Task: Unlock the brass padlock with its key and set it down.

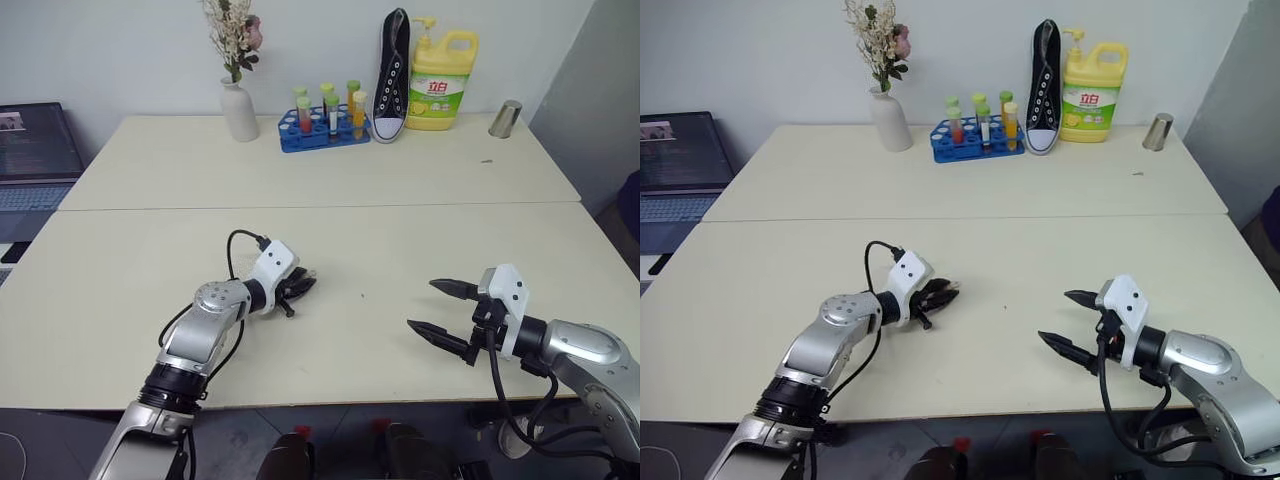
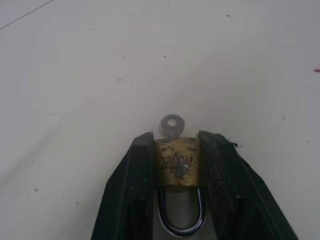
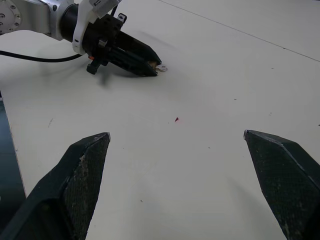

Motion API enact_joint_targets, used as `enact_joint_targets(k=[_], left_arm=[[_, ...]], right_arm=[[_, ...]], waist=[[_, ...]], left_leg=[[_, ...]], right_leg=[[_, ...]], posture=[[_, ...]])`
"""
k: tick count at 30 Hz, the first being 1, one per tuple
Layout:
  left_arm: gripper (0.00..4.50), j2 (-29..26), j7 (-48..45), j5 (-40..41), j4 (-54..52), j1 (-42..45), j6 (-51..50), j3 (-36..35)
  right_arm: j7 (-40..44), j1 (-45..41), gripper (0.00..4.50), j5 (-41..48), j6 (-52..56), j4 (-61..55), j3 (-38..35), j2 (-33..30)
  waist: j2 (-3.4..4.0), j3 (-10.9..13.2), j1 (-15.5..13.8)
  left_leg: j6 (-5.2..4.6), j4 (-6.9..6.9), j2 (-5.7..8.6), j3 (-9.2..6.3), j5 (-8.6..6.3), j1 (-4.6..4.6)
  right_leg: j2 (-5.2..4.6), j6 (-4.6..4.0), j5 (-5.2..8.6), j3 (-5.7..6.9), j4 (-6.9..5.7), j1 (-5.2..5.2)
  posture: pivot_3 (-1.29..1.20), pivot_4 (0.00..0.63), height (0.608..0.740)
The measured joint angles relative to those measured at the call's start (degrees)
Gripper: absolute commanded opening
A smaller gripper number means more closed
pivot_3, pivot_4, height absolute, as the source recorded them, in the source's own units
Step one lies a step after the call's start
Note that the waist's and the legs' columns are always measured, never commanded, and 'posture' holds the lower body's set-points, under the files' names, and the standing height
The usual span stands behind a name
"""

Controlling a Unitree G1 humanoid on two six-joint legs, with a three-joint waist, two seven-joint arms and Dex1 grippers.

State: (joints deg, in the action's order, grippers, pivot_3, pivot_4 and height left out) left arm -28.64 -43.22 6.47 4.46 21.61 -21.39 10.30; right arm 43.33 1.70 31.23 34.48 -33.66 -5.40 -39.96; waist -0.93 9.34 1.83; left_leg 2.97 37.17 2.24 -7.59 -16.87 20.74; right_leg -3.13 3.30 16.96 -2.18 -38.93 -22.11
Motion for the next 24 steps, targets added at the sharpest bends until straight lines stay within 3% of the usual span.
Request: enact_joint_targets(k=[4, 6, 11, 17, 24], left_arm=[[0.99, -2.19, -5.02, -1.40, -0.70, -0.78, 7.27, 2.69], [0.99, -2.68, -8.01, -2.33, -1.04, -0.39, 16.05, 4.10], [0.99, -2.60, -13.69, -5.43, 0.04, 8.89, 51.67, 6.00], [0.99, -1.95, -10.05, -12.40, 11.24, 12.97, 77.50, 7.33], [0.99, -1.98, -3.50, -17.47, 18.06, 15.36, 88.95, 7.30]], right_arm=[[-0.13, -0.03, 4.50, 1.27, 0.42, -0.07, -0.10, 0.03], [-0.61, -0.02, 4.50, 1.53, 0.60, -0.32, -0.26, 0.03], [-1.09, 0.12, 4.50, 0.92, -0.81, -1.52, -0.35, -0.09], [-1.21, -1.38, 4.50, 8.02, 4.88, -2.18, -0.61, 0.10], [-6.13, -10.50, 4.50, 19.90, 13.70, -1.66, -1.71, 2.86]], waist=[[-0.02, 0.01, -0.25], [-0.05, 0.03, -0.37], [-0.08, 0.05, -1.45], [-0.12, 0.07, -1.03], [-0.13, 0.08, -0.68]], left_leg=[[0.01, 0.01, 0.00, -0.01, 0.00, 0.07], [0.06, 0.02, -0.01, -0.02, 0.03, 0.12], [0.12, 0.02, 0.02, 0.05, 0.06, 0.12], [0.02, 0.00, 0.07, 0.08, 0.01, 0.11], [-0.03, 0.00, 0.09, 0.02, -0.01, 0.13]], right_leg=[[-0.08, 0.00, 0.00, -0.01, 0.05, -0.01], [-0.11, 0.00, 0.00, 0.00, 0.07, -0.04], [-0.16, 0.00, 0.00, -0.03, 0.12, -0.04], [-0.08, 0.00, 0.00, -0.05, 0.12, -0.06], [-0.07, 0.01, -0.01, 0.01, 0.08, -0.06]], posture=[[0.00, 0.150, 0.740], [0.00, 0.150, 0.740], [0.00, 0.150, 0.740], [0.00, 0.150, 0.740], [0.00, 0.150, 0.740]])
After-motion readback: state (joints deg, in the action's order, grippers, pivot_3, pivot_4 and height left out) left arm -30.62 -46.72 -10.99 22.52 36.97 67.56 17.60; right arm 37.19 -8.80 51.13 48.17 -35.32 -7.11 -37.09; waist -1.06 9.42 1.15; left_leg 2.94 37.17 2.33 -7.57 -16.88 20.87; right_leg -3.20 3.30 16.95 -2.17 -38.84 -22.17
